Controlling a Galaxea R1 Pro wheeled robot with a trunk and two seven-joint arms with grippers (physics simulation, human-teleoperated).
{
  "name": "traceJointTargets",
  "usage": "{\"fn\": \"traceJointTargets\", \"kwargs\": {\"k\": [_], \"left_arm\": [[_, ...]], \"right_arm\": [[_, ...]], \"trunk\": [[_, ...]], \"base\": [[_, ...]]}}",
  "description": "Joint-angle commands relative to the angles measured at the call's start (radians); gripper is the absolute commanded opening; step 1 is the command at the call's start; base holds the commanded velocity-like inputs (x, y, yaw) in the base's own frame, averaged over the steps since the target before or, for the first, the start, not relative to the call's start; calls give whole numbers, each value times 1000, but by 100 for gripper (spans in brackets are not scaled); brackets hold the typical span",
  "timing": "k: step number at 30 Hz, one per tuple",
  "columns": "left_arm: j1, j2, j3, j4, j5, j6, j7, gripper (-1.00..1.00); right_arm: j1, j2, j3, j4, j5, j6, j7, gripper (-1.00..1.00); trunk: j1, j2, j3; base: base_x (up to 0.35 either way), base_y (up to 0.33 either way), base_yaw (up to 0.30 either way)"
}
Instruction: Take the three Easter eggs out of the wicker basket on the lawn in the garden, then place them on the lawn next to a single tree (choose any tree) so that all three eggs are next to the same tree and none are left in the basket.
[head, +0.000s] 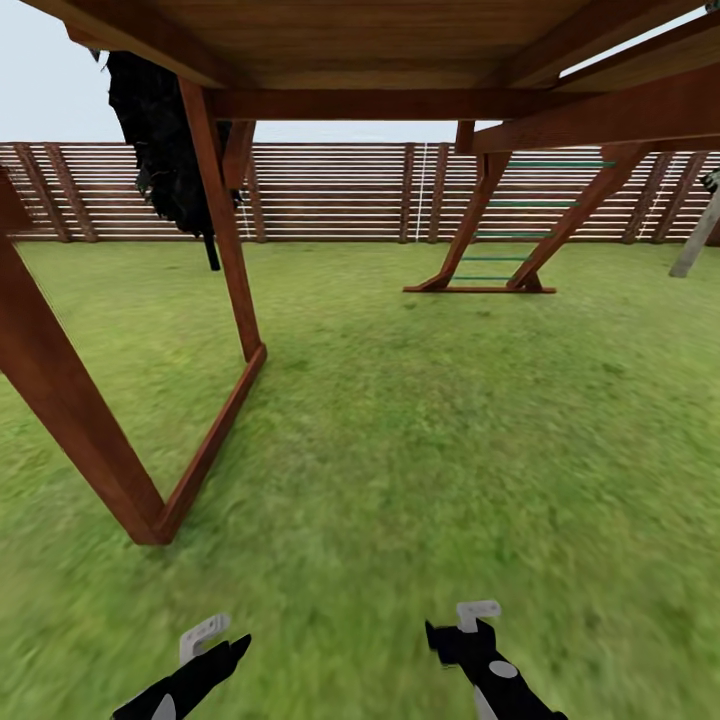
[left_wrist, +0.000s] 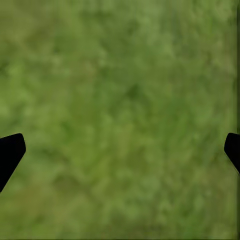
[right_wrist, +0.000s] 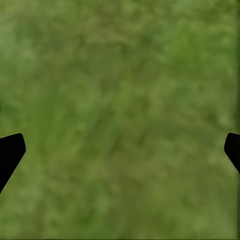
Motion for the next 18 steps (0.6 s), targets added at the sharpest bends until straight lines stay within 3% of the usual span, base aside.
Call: {"fn": "traceJointTargets", "kwargs": {"k": [1, 18], "left_arm": [[0, -1, 5, -1, 10, 11, -6, 100], [0, -1, 5, -1, 10, 11, -6, 100]], "right_arm": [[-1, 0, 0, 1, 5, -3, 0, 100], [-1, 0, 0, -1, 5, -3, 0, 100]], "trunk": [[0, 0, -1], [0, 0, -1]], "base": [[314, -104, 0], [314, -104, 0]]}}
